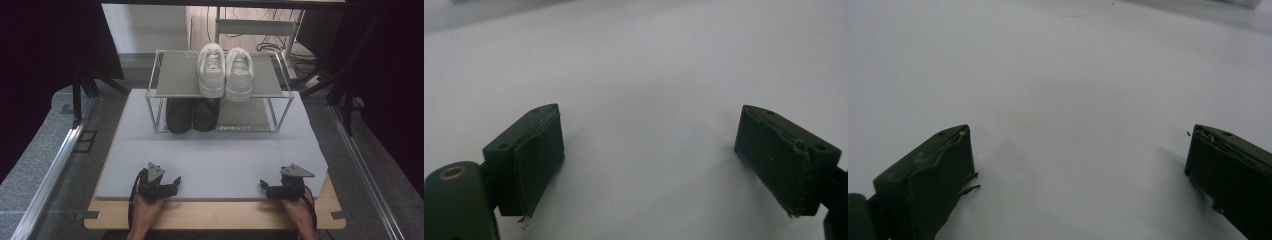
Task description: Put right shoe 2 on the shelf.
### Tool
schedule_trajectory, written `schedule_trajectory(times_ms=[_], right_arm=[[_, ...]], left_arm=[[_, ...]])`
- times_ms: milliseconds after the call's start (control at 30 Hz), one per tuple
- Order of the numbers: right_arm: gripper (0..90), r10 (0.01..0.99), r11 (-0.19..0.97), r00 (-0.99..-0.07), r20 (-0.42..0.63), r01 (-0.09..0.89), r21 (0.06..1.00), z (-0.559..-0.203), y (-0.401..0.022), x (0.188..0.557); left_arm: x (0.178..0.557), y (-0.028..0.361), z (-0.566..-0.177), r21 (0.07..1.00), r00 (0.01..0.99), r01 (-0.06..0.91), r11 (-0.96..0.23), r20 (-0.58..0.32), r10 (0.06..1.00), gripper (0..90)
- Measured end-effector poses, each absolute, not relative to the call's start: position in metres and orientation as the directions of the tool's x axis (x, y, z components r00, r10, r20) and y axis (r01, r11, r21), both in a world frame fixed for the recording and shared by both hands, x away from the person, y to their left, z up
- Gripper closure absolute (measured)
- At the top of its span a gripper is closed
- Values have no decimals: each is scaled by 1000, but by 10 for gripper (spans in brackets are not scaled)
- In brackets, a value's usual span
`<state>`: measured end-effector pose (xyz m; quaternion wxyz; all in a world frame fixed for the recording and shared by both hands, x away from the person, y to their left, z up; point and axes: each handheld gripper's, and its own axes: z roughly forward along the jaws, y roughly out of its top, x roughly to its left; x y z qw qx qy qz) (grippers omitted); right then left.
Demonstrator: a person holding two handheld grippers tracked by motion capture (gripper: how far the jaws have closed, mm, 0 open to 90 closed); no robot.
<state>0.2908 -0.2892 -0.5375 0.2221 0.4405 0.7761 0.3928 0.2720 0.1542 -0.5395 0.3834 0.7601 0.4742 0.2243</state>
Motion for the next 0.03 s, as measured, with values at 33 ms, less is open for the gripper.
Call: schedule_trajectory(times_ms=[33], right_arm=[[0, 858, 303, -513, 2, 509, 805, -538, -289, 291]], left_arm=[[272, 154, -540, 797, 448, 549, -254, -24, 894, 124]])
